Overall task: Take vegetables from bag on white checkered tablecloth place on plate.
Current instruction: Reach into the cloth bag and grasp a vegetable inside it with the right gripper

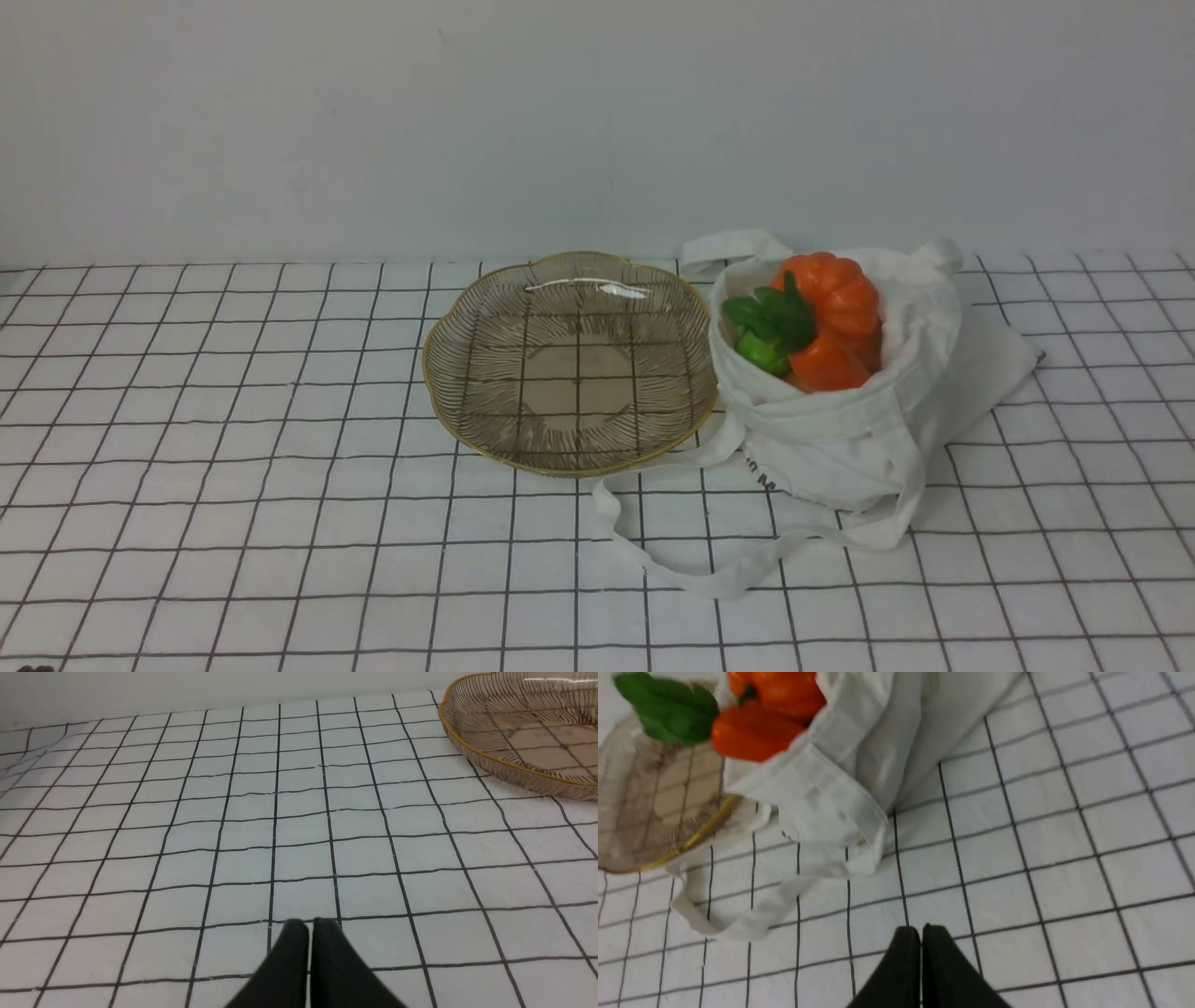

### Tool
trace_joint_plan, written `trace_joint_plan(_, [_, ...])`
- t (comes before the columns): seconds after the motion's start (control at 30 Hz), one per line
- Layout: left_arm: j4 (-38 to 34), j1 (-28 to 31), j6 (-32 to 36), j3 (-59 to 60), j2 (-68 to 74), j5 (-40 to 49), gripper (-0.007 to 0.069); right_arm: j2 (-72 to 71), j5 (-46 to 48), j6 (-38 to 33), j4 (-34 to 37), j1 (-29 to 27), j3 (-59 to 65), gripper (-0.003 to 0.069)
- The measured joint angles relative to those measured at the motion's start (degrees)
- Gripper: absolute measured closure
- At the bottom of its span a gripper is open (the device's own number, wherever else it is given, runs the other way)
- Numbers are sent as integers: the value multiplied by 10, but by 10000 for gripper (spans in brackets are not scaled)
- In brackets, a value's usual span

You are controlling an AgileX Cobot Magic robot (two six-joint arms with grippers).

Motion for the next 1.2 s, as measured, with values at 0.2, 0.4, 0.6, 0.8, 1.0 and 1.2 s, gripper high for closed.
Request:
trace_joint_plan(0.2, [0, 0, 0, 0, 0, 0, 632, 143, -37, -217, 185, 66, -44, 531])
trace_joint_plan(0.4, [0, 0, 0, 0, 0, 0, 632, 235, -96, -328, 234, 147, -115, 351])
trace_joint_plan(0.6, [0, 0, 0, 0, 0, 0, 632, 361, -172, -391, 180, 223, -231, 192])
trace_joint_plan(0.8, [0, 0, 0, 0, 0, 0, 632, 443, -197, -396, 96, 230, -290, 158])
trace_joint_plan(1.0, [0, 0, 0, 0, 0, 0, 632, 505, -235, -398, 81, 232, -294, 156])
trace_joint_plan(1.2, [0, 0, 0, 0, 0, 0, 632, 527, -243, -399, 84, 232, -294, 307])
